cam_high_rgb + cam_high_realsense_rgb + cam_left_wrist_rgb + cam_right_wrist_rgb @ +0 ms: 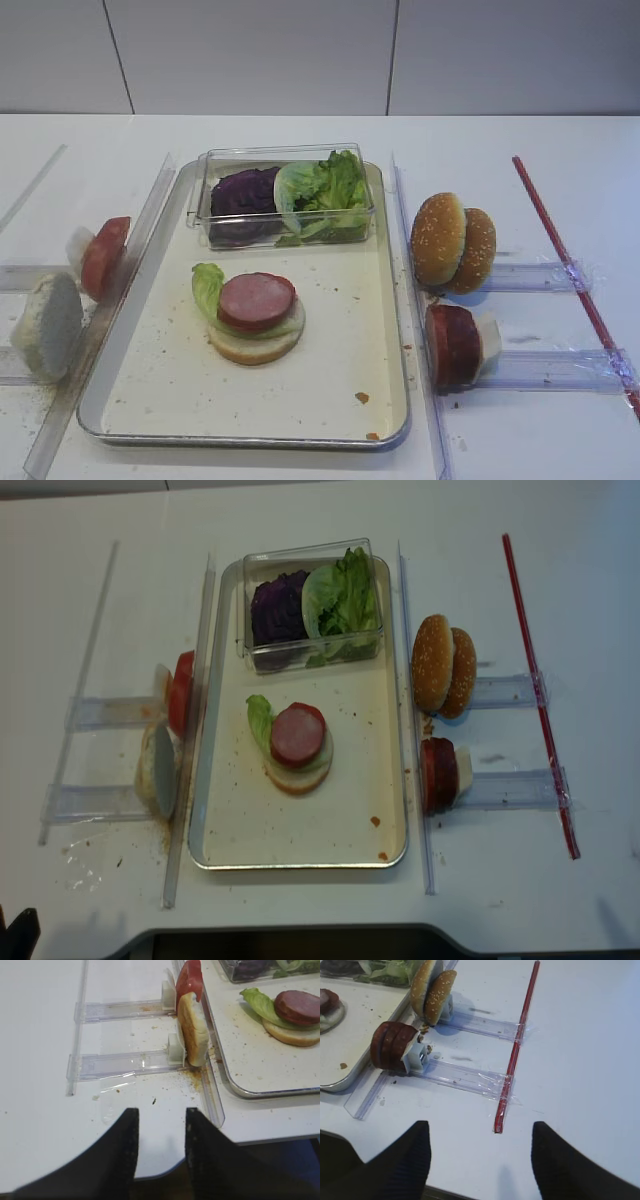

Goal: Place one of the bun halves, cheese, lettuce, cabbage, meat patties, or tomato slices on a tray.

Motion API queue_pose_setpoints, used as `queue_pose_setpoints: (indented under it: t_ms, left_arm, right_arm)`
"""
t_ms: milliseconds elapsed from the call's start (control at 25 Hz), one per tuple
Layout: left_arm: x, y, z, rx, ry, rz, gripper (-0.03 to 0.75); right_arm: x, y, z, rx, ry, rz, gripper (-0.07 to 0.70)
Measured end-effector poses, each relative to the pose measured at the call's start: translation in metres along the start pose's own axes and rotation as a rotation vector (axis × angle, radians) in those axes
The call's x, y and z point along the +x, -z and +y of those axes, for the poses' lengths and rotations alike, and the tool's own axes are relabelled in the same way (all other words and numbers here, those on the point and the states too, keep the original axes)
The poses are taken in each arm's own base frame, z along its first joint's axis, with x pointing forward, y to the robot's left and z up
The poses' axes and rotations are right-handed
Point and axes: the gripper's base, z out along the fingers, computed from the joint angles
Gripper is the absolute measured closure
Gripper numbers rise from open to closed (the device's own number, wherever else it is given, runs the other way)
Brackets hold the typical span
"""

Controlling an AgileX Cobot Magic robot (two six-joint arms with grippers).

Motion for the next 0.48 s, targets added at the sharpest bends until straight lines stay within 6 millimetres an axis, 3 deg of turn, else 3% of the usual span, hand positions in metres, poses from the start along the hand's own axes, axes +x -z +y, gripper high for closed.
queue_pose_setpoints:
  t_ms: [480]
  left_arm:
    - [0.0000,0.0000,0.0000,0.000,0.000,0.000,0.493]
  right_arm:
    - [0.0000,0.0000,0.0000,0.000,-0.004,0.000,0.175]
